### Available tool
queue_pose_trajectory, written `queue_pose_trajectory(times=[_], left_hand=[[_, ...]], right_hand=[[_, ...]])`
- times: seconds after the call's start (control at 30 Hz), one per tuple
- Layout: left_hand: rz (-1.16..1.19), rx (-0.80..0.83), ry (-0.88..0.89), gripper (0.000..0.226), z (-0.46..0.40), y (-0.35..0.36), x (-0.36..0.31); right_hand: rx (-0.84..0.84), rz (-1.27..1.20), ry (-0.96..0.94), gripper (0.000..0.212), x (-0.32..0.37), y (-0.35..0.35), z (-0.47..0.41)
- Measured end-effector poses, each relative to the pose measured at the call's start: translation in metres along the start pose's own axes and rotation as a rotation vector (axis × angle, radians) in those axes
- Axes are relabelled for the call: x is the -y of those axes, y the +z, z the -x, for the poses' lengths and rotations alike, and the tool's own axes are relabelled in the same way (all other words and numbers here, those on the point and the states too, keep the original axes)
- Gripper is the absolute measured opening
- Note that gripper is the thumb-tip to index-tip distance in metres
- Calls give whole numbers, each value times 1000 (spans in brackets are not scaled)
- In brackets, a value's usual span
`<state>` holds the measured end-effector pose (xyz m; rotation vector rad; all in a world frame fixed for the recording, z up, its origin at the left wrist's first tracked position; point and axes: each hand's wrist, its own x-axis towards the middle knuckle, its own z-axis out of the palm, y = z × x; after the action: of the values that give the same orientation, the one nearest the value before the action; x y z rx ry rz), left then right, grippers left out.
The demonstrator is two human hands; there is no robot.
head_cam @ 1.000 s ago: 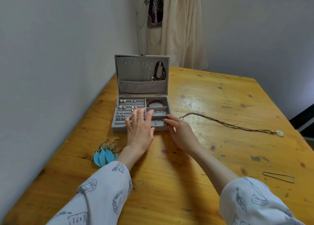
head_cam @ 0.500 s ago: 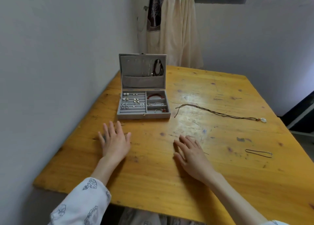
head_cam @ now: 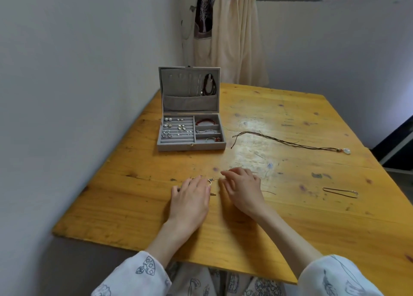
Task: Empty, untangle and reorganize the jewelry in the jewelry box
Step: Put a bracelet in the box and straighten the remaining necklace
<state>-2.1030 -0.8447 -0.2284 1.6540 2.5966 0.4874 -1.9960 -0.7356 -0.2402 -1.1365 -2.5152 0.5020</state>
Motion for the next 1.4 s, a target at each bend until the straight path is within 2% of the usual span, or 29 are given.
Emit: queue_pose_trajectory(times=[0.13,0.2,0.33,0.47,0.6,0.7,0.83,0.9,1.0,1.17,1.4], left_hand=[[161,-133,-83,28,-19,-10,20],[152,-95,-99,29,-34,-12,30],[113,104,-28,30,-56,-9,33],[176,47,56,14,-57,-2,31],[180,52,107,9,-56,-2,29],[379,34,74,4,-57,-11,18],[838,84,-75,1,-57,-24,-15],[1017,107,-103,6,-57,-29,-35],[1122,165,-85,8,-55,-36,-62],[1261,357,-55,6,-54,-36,-117],[1201,576,-51,6,-63,-10,-196]], right_hand=[[47,18,-49,33,12,6,-13],[50,-17,-54,27,14,7,-18],[-28,-110,-41,17,11,9,-18],[-15,-206,-19,13,9,4,-16],[-12,-475,68,7,2,-17,-11],[-35,-600,141,4,-7,-35,-5],[-70,-804,192,9,-20,-66,7],[-86,-854,185,12,-30,-82,16],[-68,-846,176,9,-46,-104,30],[-117,-844,260,12,-84,-144,57],[-150,-628,475,15,-158,-188,85]])
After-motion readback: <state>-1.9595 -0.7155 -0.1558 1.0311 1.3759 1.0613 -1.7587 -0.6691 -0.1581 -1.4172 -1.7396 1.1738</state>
